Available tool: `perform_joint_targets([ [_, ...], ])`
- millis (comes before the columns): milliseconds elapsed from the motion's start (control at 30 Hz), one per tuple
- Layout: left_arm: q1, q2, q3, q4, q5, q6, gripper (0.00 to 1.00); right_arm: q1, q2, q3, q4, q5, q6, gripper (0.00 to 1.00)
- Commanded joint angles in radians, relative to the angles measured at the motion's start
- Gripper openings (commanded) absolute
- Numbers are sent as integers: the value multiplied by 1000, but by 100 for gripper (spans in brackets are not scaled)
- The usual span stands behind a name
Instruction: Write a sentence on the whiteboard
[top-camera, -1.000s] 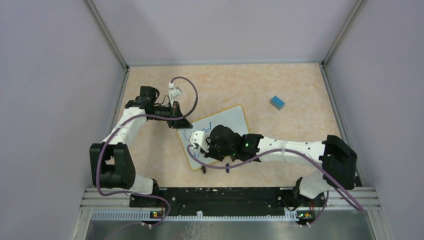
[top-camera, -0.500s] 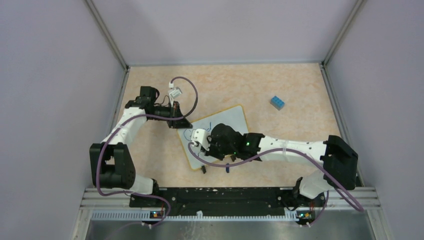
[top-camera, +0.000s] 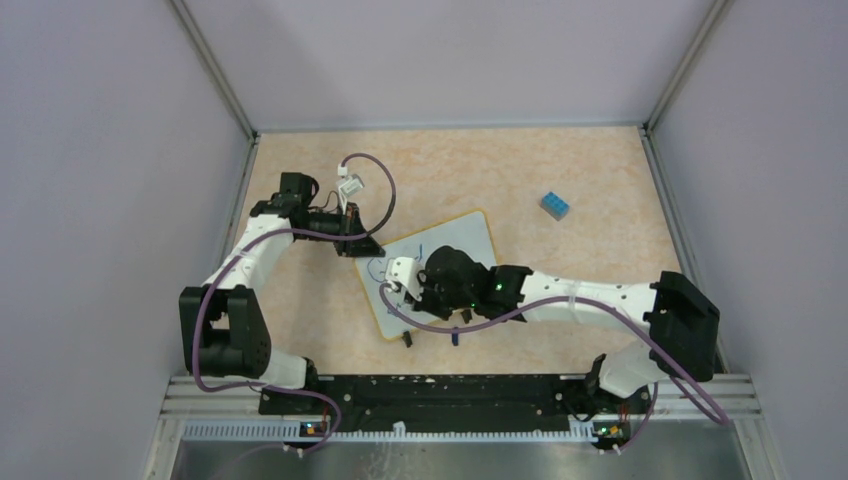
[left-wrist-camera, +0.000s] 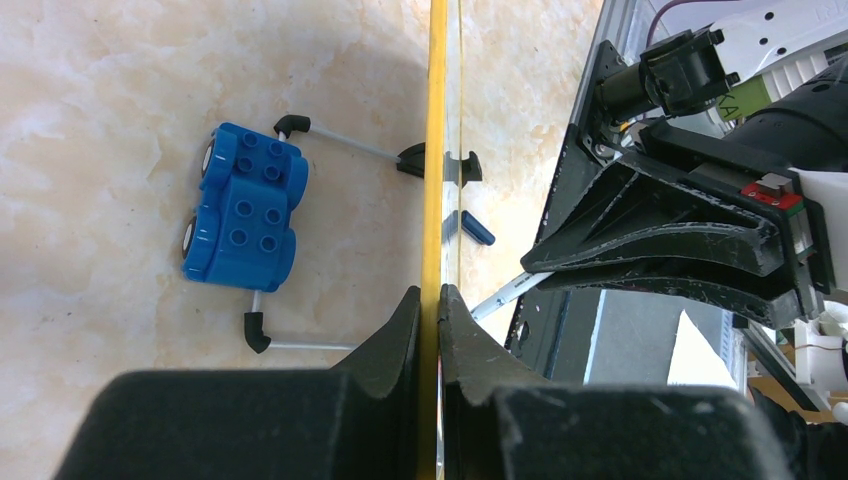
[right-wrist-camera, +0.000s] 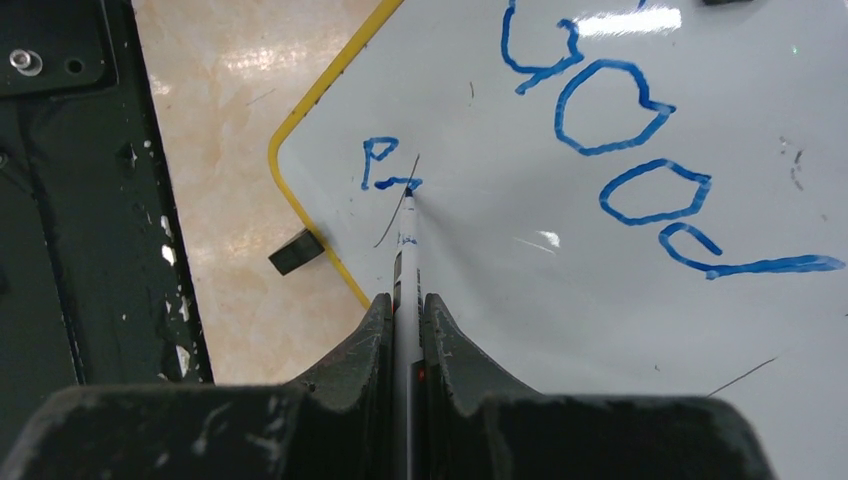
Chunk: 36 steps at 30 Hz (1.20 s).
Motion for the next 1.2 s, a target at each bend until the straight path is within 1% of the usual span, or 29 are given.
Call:
perform_joint_targets([
  [0,3,4,9,12,-72,16,0,0,-21,-19,-11,-9,-14,0],
  [200,3,2,7,12,-72,16,0,20,-24,-24,-17,-18,-22,0],
  [533,3,2,9,10,-71,16,0,8,-108,-33,2,-26,-1,0],
  [1167,3,5,9,12,-70,17,0,-5,-28,-11,10,3,-14,0],
])
